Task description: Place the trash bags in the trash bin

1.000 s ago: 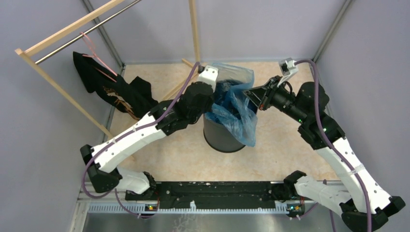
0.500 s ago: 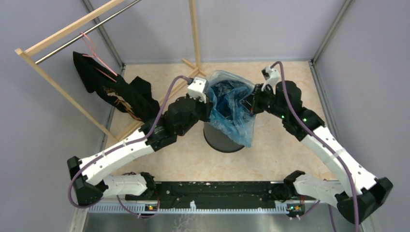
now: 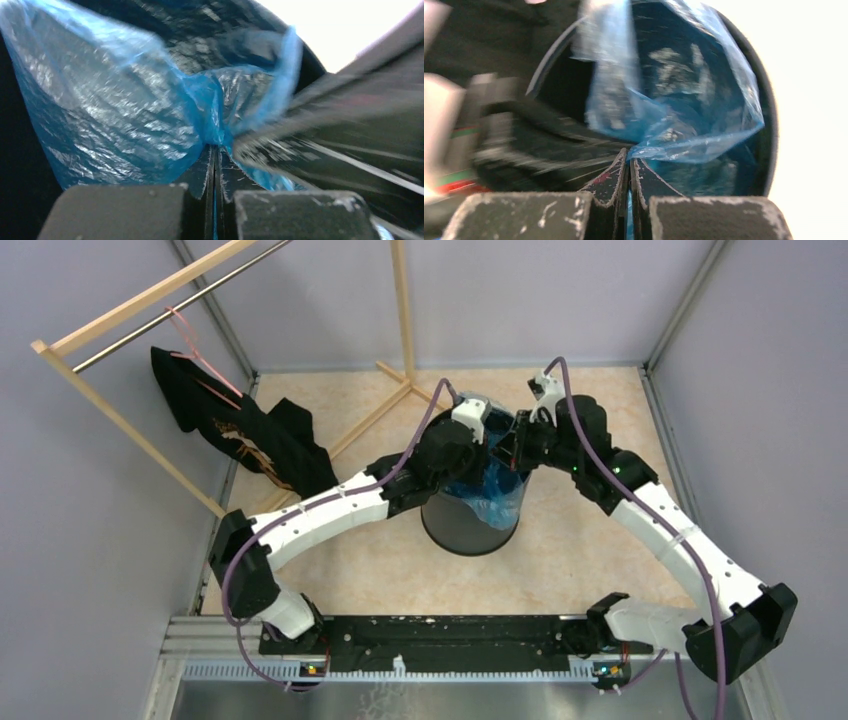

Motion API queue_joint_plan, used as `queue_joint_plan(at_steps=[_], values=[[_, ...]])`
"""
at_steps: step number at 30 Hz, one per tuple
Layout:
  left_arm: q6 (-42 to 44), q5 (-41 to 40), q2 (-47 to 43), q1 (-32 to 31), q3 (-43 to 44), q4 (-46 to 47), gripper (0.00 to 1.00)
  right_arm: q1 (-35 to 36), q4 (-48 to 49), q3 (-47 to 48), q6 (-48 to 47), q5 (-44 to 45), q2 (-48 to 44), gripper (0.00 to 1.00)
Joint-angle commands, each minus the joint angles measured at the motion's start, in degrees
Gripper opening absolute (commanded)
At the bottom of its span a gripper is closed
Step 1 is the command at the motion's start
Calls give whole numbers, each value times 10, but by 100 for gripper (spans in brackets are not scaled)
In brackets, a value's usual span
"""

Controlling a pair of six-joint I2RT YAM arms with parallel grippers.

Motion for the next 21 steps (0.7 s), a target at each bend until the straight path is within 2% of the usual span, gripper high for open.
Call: queue_joint_plan(at_steps=[1, 8, 13, 15, 19, 21], values=[[-36, 8, 3, 13, -17, -6, 0, 10, 10, 55, 7, -51, -8, 0], [-20, -10, -123, 30, -80, -21, 0, 34, 34, 32, 0, -46, 35, 0], [-1, -25, -171, 53, -80, -55, 0, 34, 1, 45, -32, 36, 26, 0], [2, 13, -178, 85, -82, -61, 0, 34, -28, 60, -60, 73, 12, 0], [-22, 141, -198, 187, -91, -53, 0, 34, -72, 83, -95, 144, -22, 0], [-20, 152, -219, 206, -93, -50, 0, 34, -81, 81, -108, 161, -42, 0]])
